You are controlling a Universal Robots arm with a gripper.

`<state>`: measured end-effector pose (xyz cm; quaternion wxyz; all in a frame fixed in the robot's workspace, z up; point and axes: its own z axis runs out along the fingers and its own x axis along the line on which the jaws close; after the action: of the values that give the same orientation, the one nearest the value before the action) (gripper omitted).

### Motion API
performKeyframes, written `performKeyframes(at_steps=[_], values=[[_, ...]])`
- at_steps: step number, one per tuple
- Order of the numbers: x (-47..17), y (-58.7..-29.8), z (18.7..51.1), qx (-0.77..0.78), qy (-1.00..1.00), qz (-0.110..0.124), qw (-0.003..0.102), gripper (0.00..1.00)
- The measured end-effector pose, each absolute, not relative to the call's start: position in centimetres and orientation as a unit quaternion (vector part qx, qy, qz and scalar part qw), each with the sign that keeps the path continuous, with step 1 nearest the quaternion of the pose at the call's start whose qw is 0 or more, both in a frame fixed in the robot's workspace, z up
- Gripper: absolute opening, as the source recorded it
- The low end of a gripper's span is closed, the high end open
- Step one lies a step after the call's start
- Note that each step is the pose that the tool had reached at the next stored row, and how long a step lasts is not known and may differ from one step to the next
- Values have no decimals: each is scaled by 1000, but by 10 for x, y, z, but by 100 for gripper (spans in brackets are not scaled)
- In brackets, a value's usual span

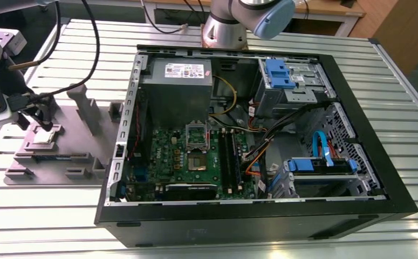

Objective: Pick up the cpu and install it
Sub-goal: 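Pick up the cpu and move it towards the insertion slot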

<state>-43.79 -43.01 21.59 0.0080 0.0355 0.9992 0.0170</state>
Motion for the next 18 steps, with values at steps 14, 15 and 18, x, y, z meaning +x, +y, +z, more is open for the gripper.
performKeyframes(at_steps=[14, 15, 18], values=[[-438, -430, 206, 26, 999, 17, 8, 59], [-438, -430, 205, 24, 1000, 17, 7, 59], [-438, -430, 203, 14, 1000, 17, 7, 59]])
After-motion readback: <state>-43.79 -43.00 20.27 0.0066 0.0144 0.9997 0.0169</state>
